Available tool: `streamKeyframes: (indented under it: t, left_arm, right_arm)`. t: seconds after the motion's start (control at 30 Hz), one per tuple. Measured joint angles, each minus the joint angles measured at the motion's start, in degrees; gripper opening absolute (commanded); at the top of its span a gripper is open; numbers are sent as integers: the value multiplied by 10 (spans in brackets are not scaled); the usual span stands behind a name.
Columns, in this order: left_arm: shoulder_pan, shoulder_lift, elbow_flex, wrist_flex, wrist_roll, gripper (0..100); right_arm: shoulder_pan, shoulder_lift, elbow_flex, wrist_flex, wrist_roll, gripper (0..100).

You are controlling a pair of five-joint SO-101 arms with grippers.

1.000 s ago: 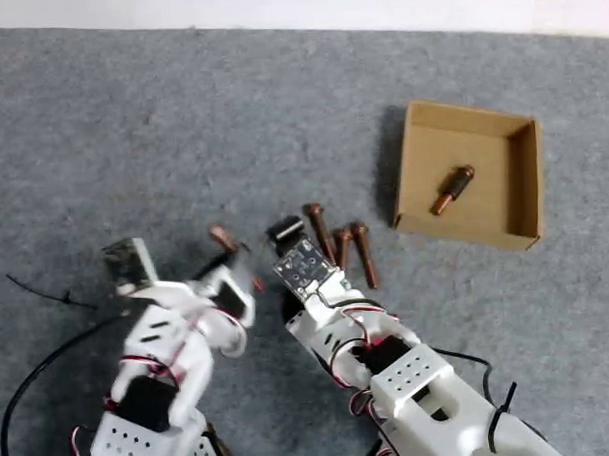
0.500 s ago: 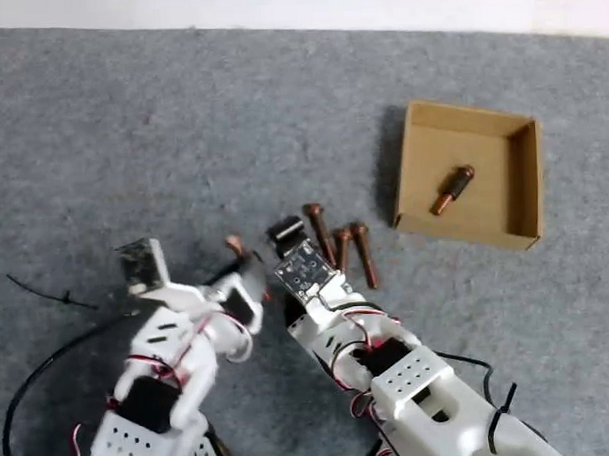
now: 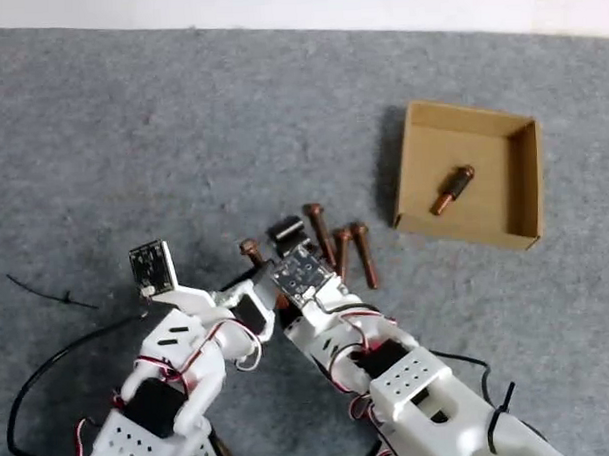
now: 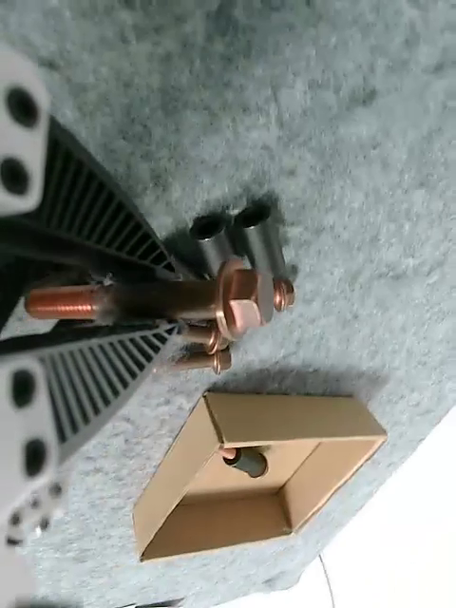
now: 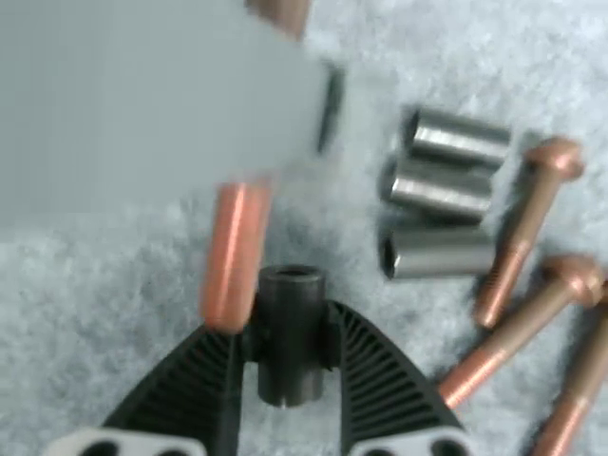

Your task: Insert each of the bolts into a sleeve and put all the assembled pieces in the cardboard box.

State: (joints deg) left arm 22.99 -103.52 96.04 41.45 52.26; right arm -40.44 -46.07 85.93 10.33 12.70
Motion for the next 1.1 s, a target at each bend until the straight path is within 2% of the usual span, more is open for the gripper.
streamKeyframes:
  t: [0.43, 1.1]
  left_arm:
    - [1, -4, 0, 18, -27, 4]
    - [0, -8, 0, 18, -27, 4]
  right_arm:
    - [-2, 2, 92, -226, 1, 5]
    - [-4, 2, 95, -246, 1, 5]
